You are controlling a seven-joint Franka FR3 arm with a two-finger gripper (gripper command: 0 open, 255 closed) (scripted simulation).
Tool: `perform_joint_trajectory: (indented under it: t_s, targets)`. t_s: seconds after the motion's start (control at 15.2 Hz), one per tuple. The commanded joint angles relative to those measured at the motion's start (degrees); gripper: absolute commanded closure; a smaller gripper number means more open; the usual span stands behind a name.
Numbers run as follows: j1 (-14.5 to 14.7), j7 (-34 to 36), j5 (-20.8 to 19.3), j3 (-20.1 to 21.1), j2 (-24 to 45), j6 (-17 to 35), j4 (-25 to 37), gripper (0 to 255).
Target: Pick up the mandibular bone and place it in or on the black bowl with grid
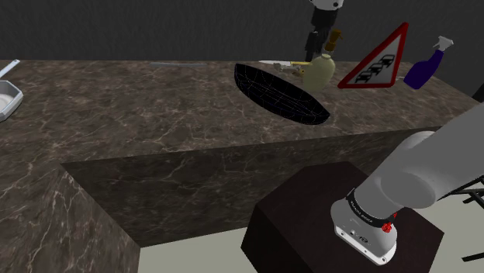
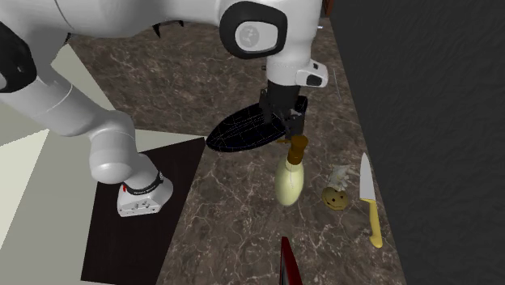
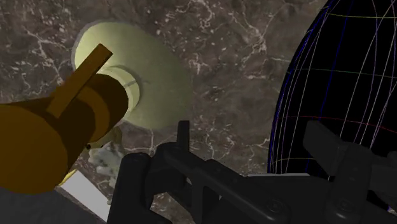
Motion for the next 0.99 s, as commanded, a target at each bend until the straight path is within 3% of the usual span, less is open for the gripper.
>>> perform_joint_trajectory:
  t_s: [0.0, 0.4, 0.86, 0.92]
  targets:
    - [0.1, -4.4, 0.0, -1.1, 4.6, 1.1, 3.0, 0]
    - [-0.6, -16.3, 1.3, -2.4, 19.3, 2.5, 14.6, 0]
    - [-3.2, -28.1, 2.6, -1.4, 36.7, 1.6, 31.8, 0]
    - [-3.3, -28.1, 2.5, -1.4, 36.7, 2.4, 31.0, 0]
